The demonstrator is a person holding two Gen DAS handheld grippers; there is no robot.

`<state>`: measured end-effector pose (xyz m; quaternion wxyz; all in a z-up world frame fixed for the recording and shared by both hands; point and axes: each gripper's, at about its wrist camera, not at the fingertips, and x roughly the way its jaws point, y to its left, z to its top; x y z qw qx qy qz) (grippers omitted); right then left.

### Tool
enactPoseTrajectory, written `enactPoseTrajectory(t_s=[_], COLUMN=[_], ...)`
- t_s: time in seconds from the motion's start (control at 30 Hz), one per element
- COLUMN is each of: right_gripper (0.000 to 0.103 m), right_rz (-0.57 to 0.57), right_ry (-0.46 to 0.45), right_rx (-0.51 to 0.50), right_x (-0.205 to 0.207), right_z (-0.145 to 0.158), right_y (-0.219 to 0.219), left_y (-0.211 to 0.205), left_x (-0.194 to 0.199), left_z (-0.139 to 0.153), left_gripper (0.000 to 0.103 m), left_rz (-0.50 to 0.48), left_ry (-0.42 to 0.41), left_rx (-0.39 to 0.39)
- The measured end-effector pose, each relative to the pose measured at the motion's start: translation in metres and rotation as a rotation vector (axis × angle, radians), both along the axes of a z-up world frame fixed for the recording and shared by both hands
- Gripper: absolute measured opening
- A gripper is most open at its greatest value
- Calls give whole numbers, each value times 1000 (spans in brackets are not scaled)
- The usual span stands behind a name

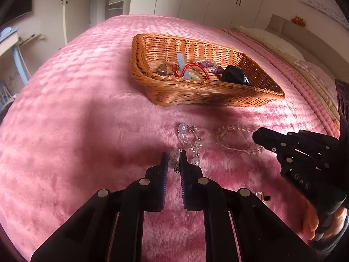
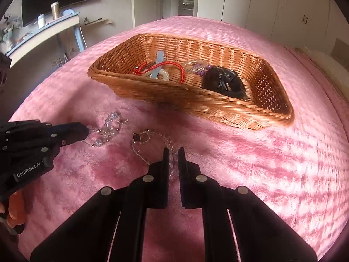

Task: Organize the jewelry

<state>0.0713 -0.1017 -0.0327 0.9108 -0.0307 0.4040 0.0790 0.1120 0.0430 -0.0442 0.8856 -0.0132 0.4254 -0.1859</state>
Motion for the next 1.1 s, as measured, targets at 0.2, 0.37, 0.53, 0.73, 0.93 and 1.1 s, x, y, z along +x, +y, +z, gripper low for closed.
enactPoseTrajectory(t_s=[0.2, 0.37, 0.53, 0.73, 0.93, 1.1], right_gripper=[6, 6, 6, 6, 8, 42], right_rz=[-24, -64, -118, -182, -158, -161], right_ry=[-37, -44, 15, 74, 84, 64], right_rx=[97, 112, 112, 126, 147, 131], right_x=[-36, -59, -67, -67, -71, -74], right_z=[27, 32, 10, -17, -21, -17], right_y=[-25, -47, -70, -92, -94, -100], left_y=[19, 23, 16, 18, 11, -9], left_x=[-34, -62, -81, -91, -76, -63], left_z=[4, 3, -7, -7, -1, -14], left_gripper=[9, 9, 10, 29, 51, 55], left_rz=[-26, -62, -81, -87, -75, -81], left_ry=[32, 40, 40, 5, -4, 26], left_rx=[-91, -100, -8, 38, 19, 101])
